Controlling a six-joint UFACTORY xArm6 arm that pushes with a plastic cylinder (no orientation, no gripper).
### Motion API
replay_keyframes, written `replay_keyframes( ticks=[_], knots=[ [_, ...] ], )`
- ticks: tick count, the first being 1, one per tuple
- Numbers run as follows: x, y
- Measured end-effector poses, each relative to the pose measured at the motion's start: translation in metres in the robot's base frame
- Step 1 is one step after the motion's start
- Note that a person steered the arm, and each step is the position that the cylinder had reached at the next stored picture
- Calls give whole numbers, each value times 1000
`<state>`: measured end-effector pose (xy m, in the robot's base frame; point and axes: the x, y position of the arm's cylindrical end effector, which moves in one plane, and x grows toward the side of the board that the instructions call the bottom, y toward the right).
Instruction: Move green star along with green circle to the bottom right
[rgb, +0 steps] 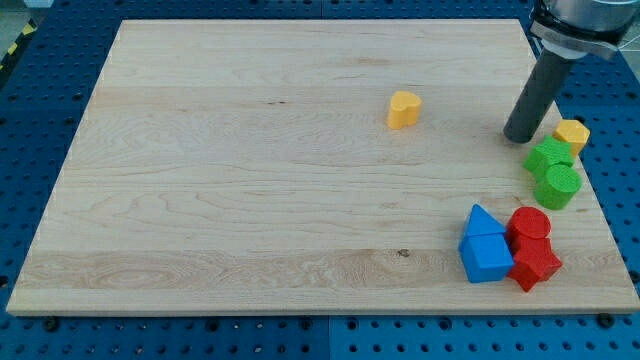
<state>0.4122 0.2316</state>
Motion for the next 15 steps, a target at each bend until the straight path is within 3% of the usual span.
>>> replay_keyframes(
  ticks=[2, 10, 12, 15],
  knots=[
    [0, 17],
    [104, 17],
    [65, 20],
    [89, 81]
  ],
)
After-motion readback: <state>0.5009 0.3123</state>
